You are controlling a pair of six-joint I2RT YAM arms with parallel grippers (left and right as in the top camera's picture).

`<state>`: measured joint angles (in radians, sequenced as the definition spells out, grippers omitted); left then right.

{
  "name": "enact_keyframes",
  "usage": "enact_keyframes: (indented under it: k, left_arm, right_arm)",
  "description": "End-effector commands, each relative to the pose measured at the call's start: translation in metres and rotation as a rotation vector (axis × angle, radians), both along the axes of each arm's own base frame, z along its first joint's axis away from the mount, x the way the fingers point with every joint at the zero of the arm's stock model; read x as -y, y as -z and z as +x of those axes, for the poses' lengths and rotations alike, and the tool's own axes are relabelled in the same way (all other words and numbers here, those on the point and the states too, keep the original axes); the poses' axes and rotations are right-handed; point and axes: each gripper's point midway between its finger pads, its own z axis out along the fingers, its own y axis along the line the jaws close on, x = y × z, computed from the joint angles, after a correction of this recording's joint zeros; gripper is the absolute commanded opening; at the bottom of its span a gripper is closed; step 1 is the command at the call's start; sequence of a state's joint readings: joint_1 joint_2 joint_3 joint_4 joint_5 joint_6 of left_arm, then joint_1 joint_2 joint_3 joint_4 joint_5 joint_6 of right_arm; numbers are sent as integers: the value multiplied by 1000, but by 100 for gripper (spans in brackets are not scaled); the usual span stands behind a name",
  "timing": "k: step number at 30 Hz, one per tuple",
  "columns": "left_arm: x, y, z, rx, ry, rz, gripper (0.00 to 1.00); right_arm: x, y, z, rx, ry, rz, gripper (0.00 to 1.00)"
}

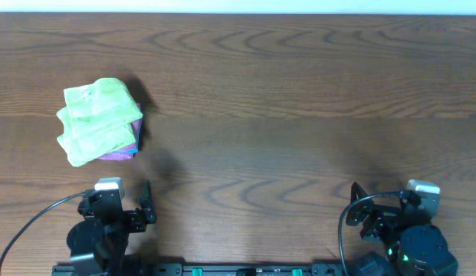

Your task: Fold the cloth

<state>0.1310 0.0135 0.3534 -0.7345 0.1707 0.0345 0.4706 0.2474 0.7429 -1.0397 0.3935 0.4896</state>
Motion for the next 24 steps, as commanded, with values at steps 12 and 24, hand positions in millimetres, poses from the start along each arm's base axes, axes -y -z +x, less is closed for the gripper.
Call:
enact_keyframes:
  k: [12,24]
  left_arm:
    - [-25,62,-27,-240,-125,81,95]
    - [-25,78,-29,-279,-139,54,95]
  right_arm:
    - [2,1,0,1,16,4,99]
    - [2,1,0,1,17,4,99]
